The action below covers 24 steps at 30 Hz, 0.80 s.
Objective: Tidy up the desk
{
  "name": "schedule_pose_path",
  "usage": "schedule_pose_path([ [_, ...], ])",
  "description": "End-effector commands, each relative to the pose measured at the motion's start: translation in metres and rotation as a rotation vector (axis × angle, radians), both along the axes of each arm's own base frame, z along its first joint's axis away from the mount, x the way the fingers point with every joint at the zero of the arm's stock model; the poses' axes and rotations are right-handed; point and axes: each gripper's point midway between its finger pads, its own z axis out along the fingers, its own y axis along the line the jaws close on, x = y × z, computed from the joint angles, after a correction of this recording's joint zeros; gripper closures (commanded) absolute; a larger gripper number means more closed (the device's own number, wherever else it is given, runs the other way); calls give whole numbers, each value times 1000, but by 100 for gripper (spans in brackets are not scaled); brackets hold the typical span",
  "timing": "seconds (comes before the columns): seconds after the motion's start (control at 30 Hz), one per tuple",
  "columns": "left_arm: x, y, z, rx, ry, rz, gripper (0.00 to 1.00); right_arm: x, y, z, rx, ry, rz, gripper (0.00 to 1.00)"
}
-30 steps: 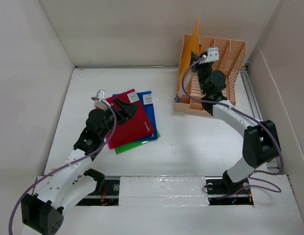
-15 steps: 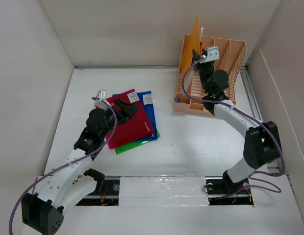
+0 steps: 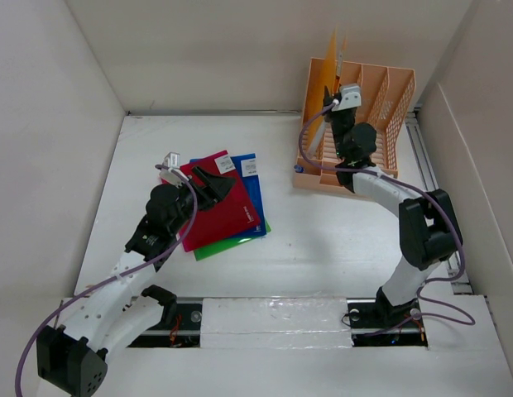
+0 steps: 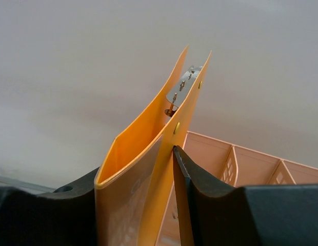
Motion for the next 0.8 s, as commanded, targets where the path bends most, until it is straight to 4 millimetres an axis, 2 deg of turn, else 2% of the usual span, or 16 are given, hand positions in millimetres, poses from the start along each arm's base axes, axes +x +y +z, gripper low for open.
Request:
schedule_pose_path([
  [0.0,2,-1,6,-17,-34,-1,37,-15,-11,38,43,-163,-44,100],
  [0.27,3,-2,6,-19,-33,-6,37,-8,-2,12,72,-46,14,100],
  [0.43,2,-2,6,-19,-33,-9,37,-4,1,2,131,43,59,96],
  [0.53,1,-2,7,-23,-37,-10,37,-2,-1,-4,166,96,99,89],
  [0.63,1,-2,8,-24,-38,-12,37,2,-1,-15,192,148,93,80],
  [0.67,1,-2,8,-23,-38,-10,37,4,-2,-22,191,183,80,71],
  [0.73,1,-2,7,-24,-34,-13,37,6,-2,-19,207,197,83,62],
  [0.77,1,-2,6,-21,-32,-9,36,7,-4,-22,226,228,70,44],
])
